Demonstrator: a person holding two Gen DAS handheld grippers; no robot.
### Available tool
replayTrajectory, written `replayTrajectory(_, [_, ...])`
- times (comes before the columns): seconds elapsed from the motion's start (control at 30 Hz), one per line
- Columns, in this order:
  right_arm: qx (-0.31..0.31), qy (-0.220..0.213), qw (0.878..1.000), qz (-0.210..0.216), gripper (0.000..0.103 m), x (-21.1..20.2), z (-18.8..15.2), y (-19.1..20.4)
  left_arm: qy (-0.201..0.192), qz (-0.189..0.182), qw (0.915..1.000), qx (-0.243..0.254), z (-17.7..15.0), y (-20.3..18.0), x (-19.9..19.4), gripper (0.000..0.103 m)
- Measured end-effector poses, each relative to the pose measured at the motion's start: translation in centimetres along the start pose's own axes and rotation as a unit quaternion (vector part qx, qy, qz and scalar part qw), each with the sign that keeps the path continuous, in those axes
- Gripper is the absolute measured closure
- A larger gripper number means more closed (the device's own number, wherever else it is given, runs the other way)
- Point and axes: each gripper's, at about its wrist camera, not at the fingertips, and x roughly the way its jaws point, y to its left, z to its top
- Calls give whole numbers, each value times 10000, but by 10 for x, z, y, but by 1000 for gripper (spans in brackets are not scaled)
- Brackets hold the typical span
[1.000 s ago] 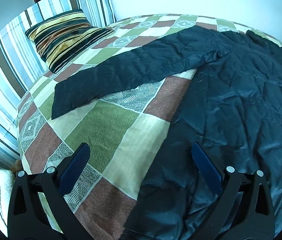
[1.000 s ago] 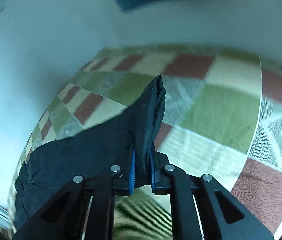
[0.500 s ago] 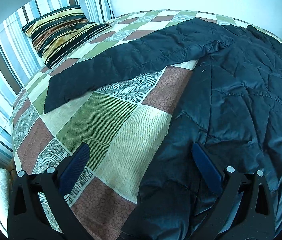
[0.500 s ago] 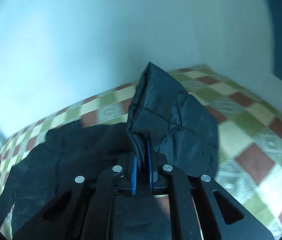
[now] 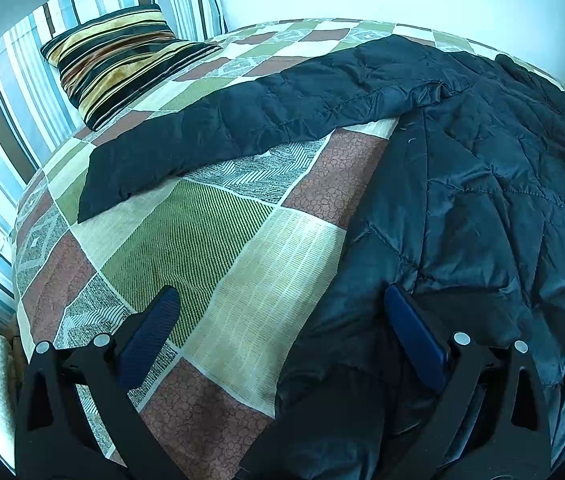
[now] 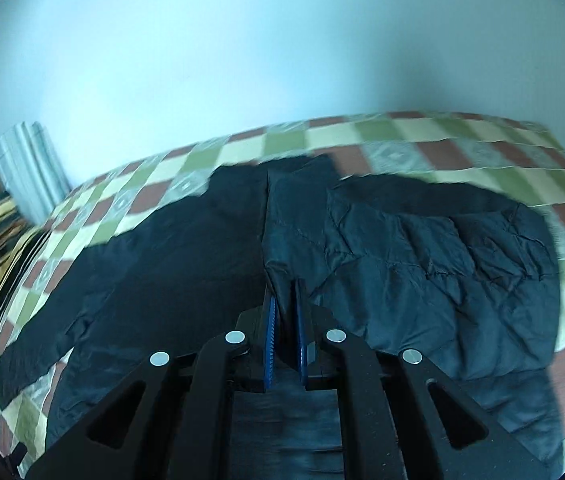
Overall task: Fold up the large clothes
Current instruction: 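Carry the held sleeve across the jacket body with the right gripper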
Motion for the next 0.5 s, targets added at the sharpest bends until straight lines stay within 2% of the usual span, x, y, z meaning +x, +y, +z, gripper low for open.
replayTrajectory(0.33, [-870,593,9931,515,94,42,-41,87,-12,-64,10000,-32,-1,1,2,2])
replayTrajectory(0.5, [-1106,734,9890,650,94,50,-49,112,-19,-75,10000,-42,-1,1,3,2])
